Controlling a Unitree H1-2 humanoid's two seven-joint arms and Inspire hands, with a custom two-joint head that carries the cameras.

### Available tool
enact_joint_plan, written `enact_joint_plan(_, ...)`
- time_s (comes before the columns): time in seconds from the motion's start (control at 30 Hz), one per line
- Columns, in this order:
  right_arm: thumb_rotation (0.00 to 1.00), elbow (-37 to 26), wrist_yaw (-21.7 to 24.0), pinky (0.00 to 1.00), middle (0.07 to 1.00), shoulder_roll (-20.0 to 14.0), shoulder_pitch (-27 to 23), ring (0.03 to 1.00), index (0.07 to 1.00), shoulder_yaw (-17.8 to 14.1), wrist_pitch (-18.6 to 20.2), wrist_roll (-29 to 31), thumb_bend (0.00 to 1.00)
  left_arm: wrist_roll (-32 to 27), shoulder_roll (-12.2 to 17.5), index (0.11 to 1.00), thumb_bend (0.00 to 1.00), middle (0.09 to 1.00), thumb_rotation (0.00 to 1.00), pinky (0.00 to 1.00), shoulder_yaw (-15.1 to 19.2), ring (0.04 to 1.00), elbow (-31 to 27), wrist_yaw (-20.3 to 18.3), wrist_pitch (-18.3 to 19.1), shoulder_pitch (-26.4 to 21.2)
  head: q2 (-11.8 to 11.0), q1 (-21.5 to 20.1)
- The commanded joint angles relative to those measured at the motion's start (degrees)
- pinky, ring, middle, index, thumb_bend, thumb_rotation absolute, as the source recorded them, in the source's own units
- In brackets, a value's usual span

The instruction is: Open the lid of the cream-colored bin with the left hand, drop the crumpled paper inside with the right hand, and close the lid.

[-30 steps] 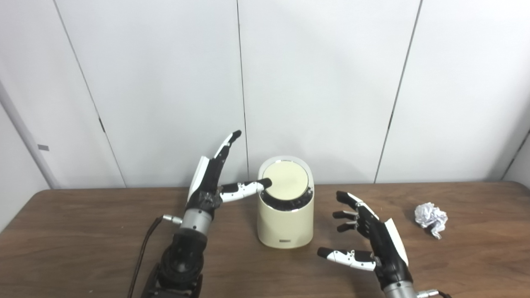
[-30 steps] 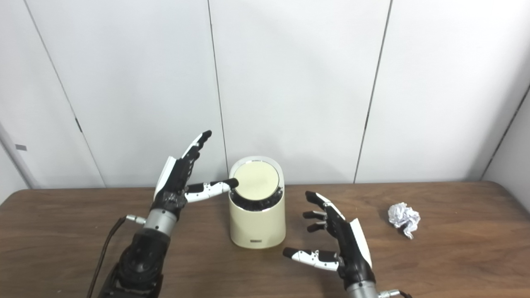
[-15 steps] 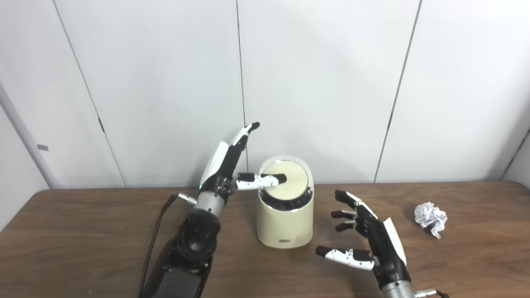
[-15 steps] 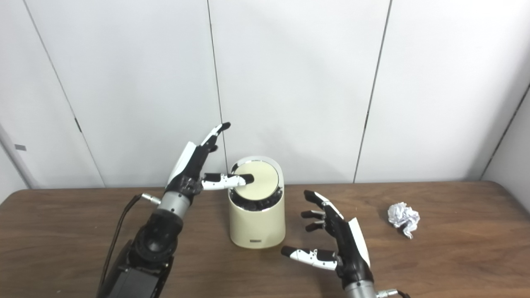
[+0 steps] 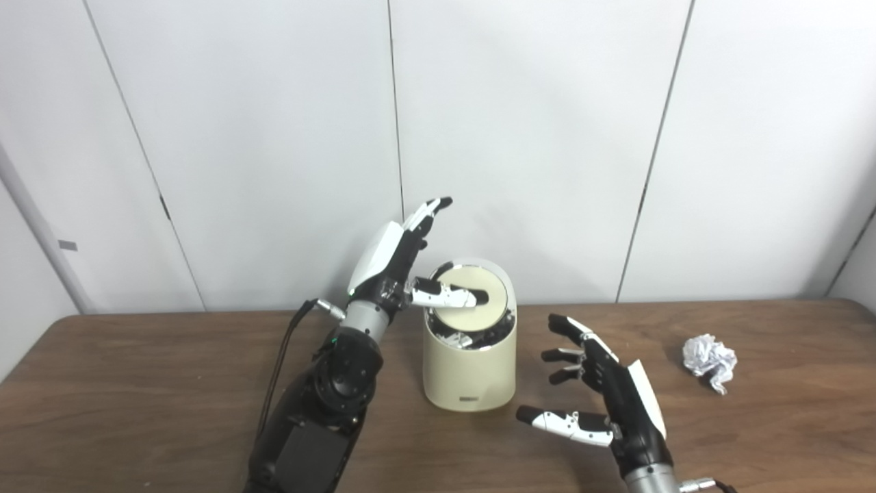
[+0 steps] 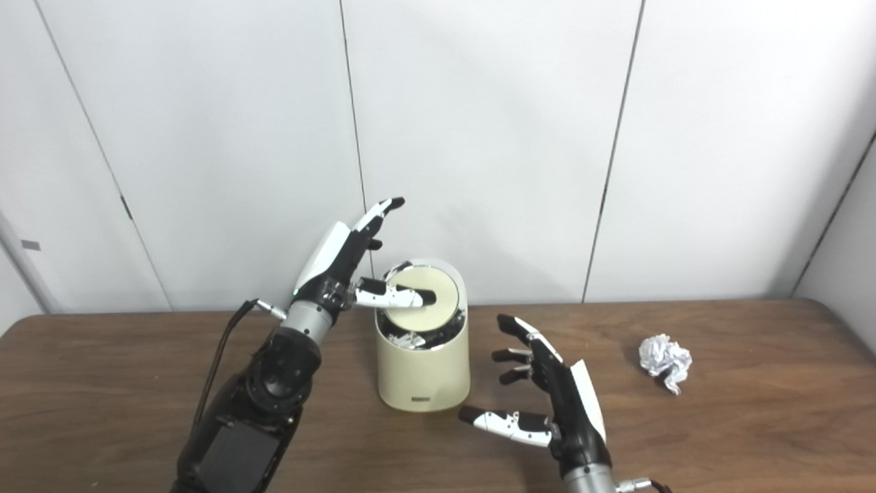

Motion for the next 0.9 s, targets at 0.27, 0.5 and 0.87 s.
enact_joint_plan(0.27,0.17,-2.1,-0.4,0.55,0.844,0.6,-2.2,0.684,0.824,0.1,-1.3,0.1,0.71,2.7,1.7,1.000,0.95,1.000,0.15,0.89,-1.2,1.000,-0.6,0.8,-1.8,-3.3,0.0,-0.2)
enact_joint_plan(0.5,0.18,-2.7,-0.3,0.55,0.845,0.8,-2.1,0.689,0.826,0.2,-0.8,0.1,0.71,3.9,2.2,1.000,0.95,1.000,0.12,0.90,-1.9,1.000,-0.4,0.5,-2.2,-3.5,0.4,-0.3)
enact_joint_plan(0.87,0.18,-2.8,-0.3,0.54,0.839,1.0,-2.2,0.685,0.820,0.3,-0.9,0.0,0.72,8.1,3.6,1.000,0.97,1.000,0.09,0.90,-5.0,1.000,-0.8,-0.8,-0.2,-4.2,0.7,-0.3)
